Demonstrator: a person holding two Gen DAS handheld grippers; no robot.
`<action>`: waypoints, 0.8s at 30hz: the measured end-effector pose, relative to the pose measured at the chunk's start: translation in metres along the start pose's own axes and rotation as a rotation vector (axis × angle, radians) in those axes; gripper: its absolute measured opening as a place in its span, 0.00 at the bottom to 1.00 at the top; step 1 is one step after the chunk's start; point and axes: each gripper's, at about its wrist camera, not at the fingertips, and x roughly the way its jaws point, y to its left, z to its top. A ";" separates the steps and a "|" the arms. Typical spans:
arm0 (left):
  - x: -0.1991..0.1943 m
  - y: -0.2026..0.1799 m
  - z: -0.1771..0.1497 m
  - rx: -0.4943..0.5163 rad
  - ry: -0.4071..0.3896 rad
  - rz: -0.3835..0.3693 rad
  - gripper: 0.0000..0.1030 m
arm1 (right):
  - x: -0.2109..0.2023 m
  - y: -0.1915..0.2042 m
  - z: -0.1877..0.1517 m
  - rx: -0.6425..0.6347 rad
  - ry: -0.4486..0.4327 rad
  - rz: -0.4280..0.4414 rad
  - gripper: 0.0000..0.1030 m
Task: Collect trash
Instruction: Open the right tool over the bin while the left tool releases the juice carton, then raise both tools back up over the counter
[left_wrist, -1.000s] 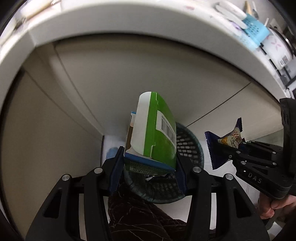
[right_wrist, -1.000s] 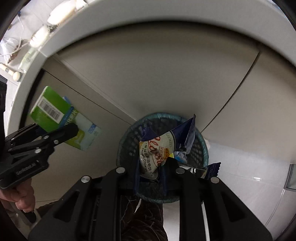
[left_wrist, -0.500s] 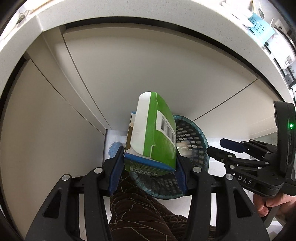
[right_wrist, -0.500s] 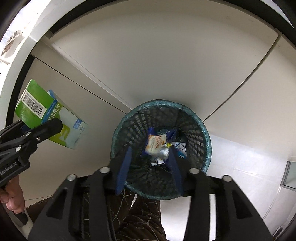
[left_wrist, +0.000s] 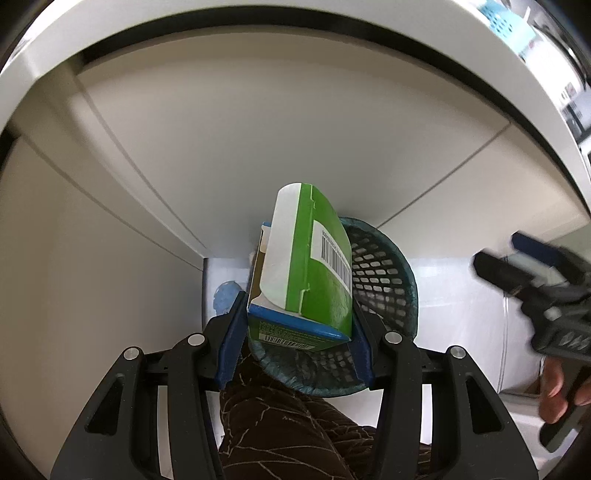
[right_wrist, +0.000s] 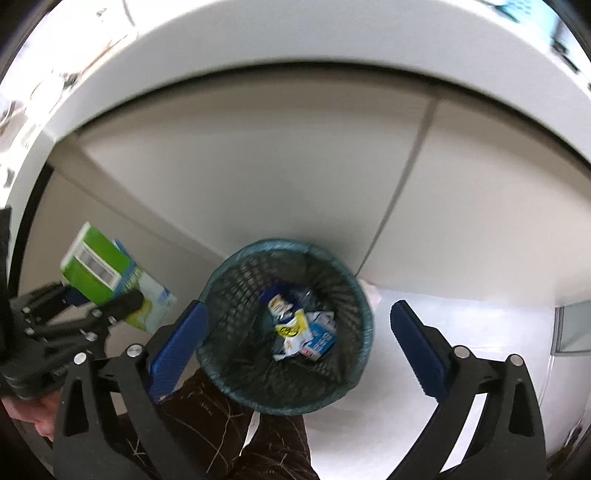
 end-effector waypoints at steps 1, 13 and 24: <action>0.002 -0.004 0.002 0.013 0.002 -0.002 0.47 | -0.004 -0.004 0.002 0.012 -0.009 -0.008 0.92; 0.023 -0.043 0.014 0.148 0.021 -0.018 0.48 | -0.035 -0.049 -0.001 0.114 -0.064 -0.060 0.92; 0.020 -0.056 0.012 0.181 0.011 -0.028 0.61 | -0.048 -0.061 -0.006 0.144 -0.075 -0.081 0.92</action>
